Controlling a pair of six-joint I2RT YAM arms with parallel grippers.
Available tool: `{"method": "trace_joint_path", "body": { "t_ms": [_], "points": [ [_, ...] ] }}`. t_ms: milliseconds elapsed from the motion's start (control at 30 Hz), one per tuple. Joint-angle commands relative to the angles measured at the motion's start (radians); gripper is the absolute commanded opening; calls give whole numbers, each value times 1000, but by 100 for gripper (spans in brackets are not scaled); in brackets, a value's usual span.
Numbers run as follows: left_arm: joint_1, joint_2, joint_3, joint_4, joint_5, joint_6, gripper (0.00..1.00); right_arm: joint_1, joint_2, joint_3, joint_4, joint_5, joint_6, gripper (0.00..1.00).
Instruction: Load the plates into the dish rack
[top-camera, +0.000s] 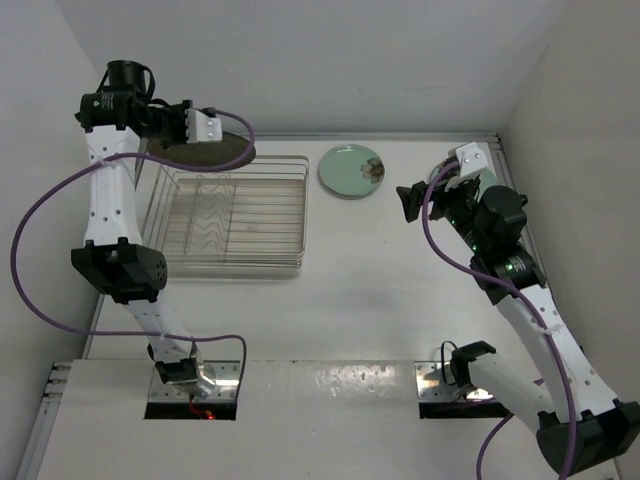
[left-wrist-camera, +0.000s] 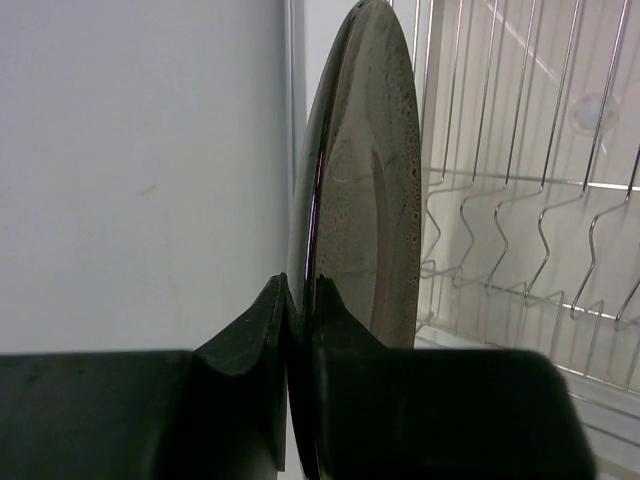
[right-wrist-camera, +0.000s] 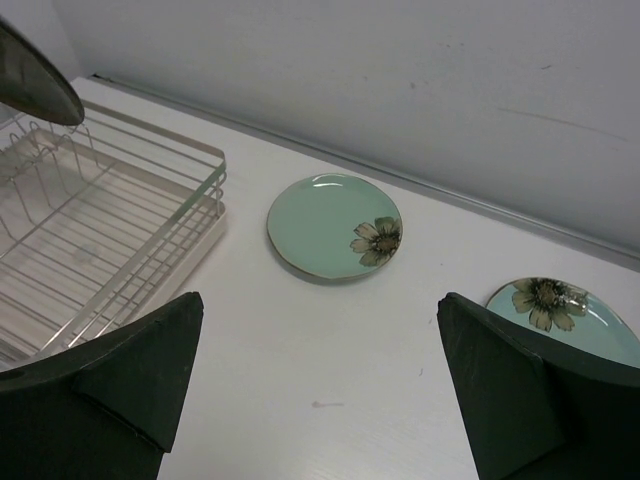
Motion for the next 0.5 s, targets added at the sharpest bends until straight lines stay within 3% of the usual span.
{"method": "trace_joint_path", "body": {
  "t_ms": [0,467],
  "points": [
    [31,-65,22,157,103,124,0,-3,-5,-8,68,-21,24,99],
    [50,-36,-96,177,103,157,0,-1,9,-6,85,-29,61,99]
  ]
}}
